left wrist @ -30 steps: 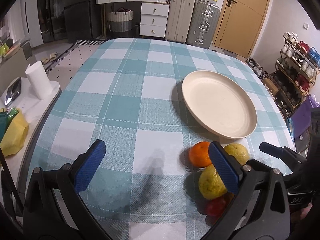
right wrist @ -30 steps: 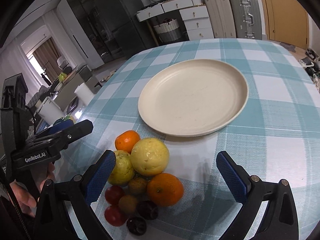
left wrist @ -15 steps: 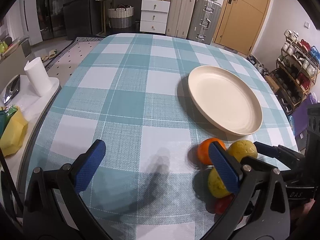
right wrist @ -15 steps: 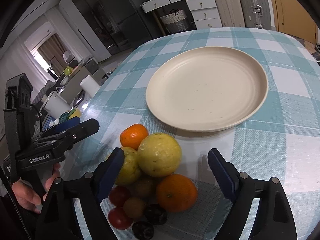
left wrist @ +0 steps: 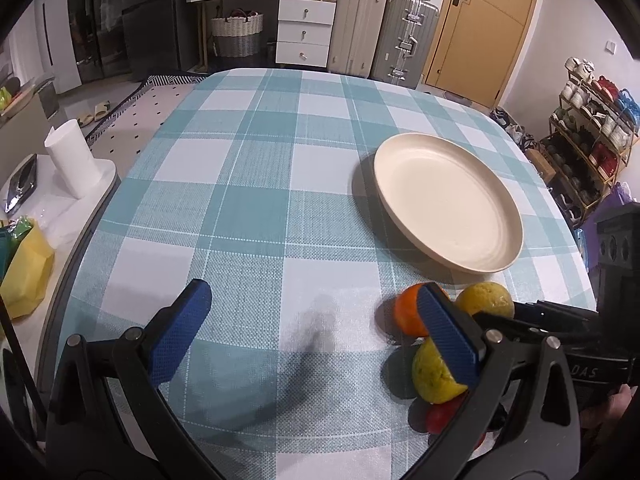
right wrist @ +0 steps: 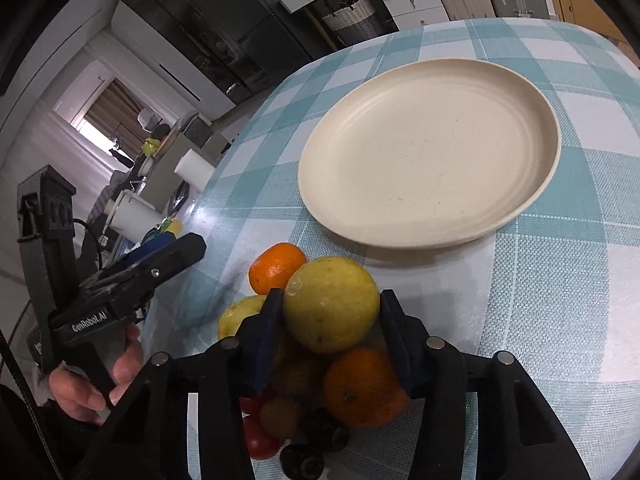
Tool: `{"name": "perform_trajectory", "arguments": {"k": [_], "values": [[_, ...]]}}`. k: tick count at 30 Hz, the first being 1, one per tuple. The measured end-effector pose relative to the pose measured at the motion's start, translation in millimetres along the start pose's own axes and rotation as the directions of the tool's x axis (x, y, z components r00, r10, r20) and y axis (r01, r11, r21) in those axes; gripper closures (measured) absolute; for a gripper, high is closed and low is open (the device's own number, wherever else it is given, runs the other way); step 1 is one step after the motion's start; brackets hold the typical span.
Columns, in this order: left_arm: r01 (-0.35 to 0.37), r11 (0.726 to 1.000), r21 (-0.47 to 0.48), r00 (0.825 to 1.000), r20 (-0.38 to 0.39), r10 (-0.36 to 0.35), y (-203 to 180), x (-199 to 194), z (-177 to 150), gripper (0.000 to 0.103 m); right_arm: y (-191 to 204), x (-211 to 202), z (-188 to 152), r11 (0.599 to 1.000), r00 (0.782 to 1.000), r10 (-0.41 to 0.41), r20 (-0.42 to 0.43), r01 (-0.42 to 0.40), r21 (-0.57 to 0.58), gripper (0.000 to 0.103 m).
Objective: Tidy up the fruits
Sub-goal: 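Lift the yellow-green fruit with the right gripper while the left gripper grasps the other yellow-green fruit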
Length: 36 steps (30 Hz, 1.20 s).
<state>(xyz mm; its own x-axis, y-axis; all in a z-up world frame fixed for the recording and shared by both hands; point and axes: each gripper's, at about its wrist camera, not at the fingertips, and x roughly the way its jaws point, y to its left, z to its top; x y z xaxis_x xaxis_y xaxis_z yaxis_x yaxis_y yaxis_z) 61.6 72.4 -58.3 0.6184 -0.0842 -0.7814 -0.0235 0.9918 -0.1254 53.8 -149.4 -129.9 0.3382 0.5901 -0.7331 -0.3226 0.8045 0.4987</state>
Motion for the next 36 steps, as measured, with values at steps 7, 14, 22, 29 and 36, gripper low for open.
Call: {"name": "perform_trajectory", "arguments": {"k": [7, 14, 22, 29, 36], "values": [[0.049, 0.998, -0.025, 0.998, -0.046, -0.050, 5, -2, -6, 0.001, -3, -5, -2, 1.000, 1.000, 0.019, 0.025, -0.020, 0.016, 0.054], [0.140, 0.989, -0.036, 0.986, -0.085, -0.143, -2, -7, -16, 0.001, -4, -20, -6, 0.999, 0.997, 0.043, 0.071, -0.044, 0.012, 0.054], [0.220, 0.975, -0.016, 0.966, -0.136, -0.220, -30, -7, -27, 0.001, -3, -40, -9, 0.999, 0.992, 0.037, 0.122, -0.037, -0.004, 0.054], [0.247, 0.969, -0.006, 0.948, -0.205, -0.243, -56, 8, -34, 0.002, -10, -55, -14, 1.000, 0.988, -0.001, 0.152, 0.001, 0.000, 0.054], [0.216, 0.976, -0.009, 0.948, -0.237, -0.212, -63, 21, -35, 0.018, -12, -57, -18, 1.000, 0.989, -0.001, 0.150, 0.001, -0.003, 0.054]]}}
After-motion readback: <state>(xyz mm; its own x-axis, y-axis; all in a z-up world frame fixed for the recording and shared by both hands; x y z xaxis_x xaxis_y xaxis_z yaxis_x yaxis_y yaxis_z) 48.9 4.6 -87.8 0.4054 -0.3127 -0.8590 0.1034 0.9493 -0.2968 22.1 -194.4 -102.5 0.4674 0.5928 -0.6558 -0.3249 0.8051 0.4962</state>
